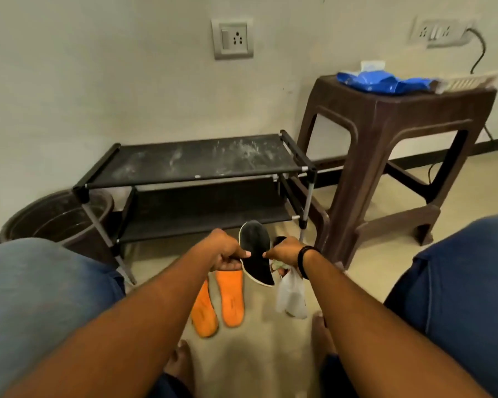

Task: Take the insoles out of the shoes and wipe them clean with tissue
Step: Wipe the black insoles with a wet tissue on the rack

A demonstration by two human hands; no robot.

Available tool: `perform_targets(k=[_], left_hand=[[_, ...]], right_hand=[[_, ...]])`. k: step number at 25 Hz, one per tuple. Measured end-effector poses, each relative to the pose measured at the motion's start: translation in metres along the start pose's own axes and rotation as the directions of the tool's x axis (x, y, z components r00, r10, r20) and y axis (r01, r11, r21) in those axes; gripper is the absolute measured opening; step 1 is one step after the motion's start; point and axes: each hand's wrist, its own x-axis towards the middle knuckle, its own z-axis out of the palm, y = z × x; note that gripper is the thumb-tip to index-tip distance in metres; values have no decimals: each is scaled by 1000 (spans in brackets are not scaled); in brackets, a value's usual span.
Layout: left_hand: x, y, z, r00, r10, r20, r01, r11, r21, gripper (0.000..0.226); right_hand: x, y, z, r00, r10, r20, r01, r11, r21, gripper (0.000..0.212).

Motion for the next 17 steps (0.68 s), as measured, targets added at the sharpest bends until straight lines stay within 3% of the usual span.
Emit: perform_targets(k=[4, 9, 11, 14, 17], left_hand=[[41, -54, 26, 993, -116, 12, 116, 975, -188, 13], [97, -101, 53, 985, -174, 4, 170, 959, -227, 14], [115, -108, 64, 990, -141, -15, 135, 970, -202, 13], [144, -113, 82, 991, -102, -81, 90, 985, -148, 12], [167, -117, 92, 984, -99, -146, 78, 987, -139, 32]], right_hand=[[23, 23, 22, 995, 72, 68, -61, 987, -147, 12], [66, 54, 45, 988, 154, 26, -142, 955, -259, 4], [79, 69, 52, 989, 144, -40, -150, 960, -236, 19], [99, 89, 59, 979, 146, -140, -171, 967, -191, 15], [112, 93, 63, 966, 184, -182, -201, 976, -79, 32]])
